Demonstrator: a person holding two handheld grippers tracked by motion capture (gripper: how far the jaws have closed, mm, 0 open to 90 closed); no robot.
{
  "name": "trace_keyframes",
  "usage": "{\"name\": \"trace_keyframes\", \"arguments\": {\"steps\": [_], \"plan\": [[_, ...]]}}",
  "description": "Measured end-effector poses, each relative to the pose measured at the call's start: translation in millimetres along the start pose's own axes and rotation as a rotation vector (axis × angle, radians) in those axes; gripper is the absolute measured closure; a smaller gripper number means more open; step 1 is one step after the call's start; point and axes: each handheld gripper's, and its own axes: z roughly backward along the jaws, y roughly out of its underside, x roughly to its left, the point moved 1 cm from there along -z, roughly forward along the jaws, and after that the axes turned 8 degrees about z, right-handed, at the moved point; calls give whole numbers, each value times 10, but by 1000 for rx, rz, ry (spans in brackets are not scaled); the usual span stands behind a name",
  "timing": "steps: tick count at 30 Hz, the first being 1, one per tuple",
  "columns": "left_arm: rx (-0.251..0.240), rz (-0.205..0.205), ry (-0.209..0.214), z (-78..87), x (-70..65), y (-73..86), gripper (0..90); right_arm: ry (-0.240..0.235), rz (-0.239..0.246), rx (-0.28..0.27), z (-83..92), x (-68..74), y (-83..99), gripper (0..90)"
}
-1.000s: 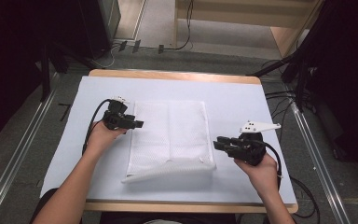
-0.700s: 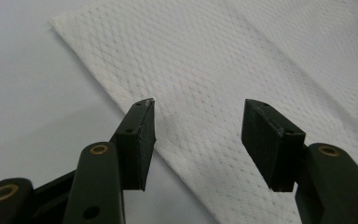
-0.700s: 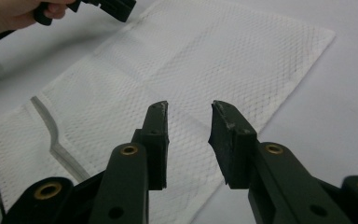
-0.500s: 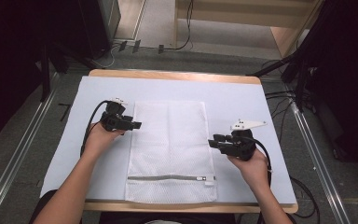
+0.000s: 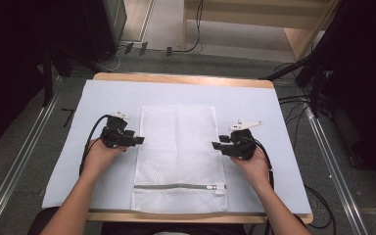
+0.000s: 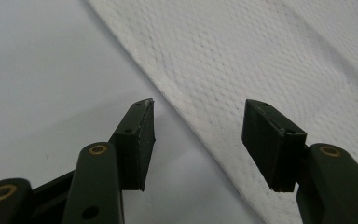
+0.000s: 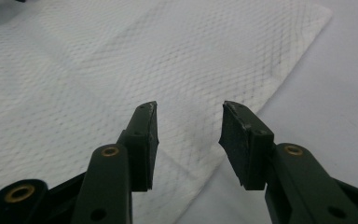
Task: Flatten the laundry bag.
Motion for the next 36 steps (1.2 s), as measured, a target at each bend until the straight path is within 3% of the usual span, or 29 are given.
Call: {"name": "trace_keyframes", "arguments": {"steps": [4,6,10,14,17,21,25,28,30,33,36], "plan": [[7,7,-1,-24,4,39,448,24,-25,16,-102,-90,10,576],[18,13,3,-61,-2,55,447,44,-45,52,-152,-139,5,572],[11,-5,0,-87,-45,60,438,71,-59,94,-254,-217,22,573],[4,-13,-1,-119,-104,59,448,86,-33,99,-327,-212,8,588],[5,-9,8,-142,-151,52,487,83,-24,102,-361,-164,-22,614],[1,-23,-35,-154,-175,49,607,110,18,121,-389,-102,-54,708],[-1,-14,-34,-157,-159,52,748,96,-15,121,-398,-120,-65,836],[11,-39,-25,-163,-162,51,855,74,-30,127,-403,-120,-76,890],[14,-43,-23,-163,-160,47,883,74,-30,142,-406,-112,-98,894],[12,-4,16,-165,-107,12,886,66,-38,152,-405,-106,-118,896],[-15,6,10,-135,-83,-35,886,70,-37,134,-392,-132,-152,896]]}}
